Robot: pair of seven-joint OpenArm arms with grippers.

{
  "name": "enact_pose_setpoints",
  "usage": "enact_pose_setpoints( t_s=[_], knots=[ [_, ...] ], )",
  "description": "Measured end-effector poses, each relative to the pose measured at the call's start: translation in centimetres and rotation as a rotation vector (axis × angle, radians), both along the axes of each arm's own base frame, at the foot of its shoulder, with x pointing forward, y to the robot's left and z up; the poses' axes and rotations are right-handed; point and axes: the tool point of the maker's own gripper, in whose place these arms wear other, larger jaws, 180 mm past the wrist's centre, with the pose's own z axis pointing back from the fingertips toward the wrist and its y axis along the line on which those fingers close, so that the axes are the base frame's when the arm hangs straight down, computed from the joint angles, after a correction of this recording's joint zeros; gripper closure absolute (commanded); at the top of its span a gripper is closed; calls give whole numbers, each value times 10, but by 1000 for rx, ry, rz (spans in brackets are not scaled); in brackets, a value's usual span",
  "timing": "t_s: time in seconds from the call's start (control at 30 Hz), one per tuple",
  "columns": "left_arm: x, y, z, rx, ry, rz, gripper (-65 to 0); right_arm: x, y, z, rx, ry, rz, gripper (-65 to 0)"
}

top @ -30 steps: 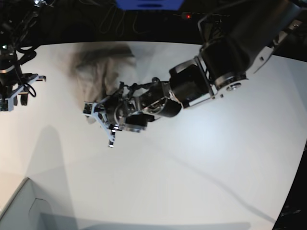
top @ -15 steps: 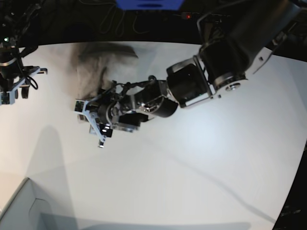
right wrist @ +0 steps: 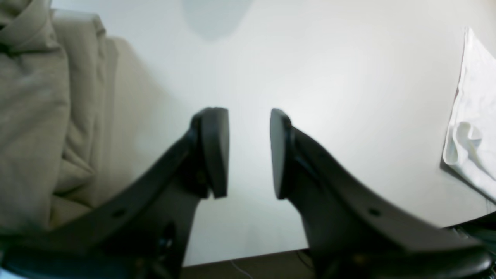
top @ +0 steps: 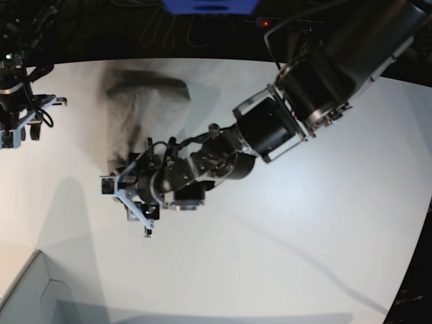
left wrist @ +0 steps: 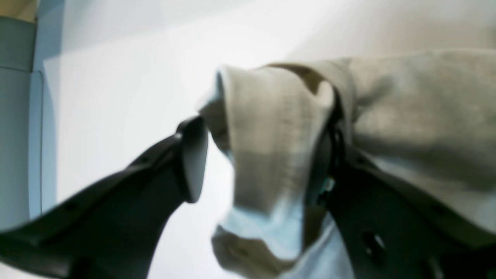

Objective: Layout the t-shirt on the table in an organized manner, then fold the t-shirt properly
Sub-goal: 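Fold the bundle over with the left gripper toward the right gripper, then press and square the folded shirt with the right gripper, release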

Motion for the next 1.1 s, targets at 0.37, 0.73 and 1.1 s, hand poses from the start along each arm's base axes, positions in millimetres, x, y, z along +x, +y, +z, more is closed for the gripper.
enact_pose_setpoints(
  t_s=[0.37, 0.73, 1.1],
  knots=[
    [0, 6, -7, 23, 19, 22, -435, 0, 0, 0, 0, 2, 0, -181],
    [11, 14, 0, 35, 20, 81, -513, -1, 6, -4, 20, 0, -3, -181],
    [63, 52, 107, -429, -6, 411, -512, 4, 27, -10, 63, -2, 22, -137]
  ],
)
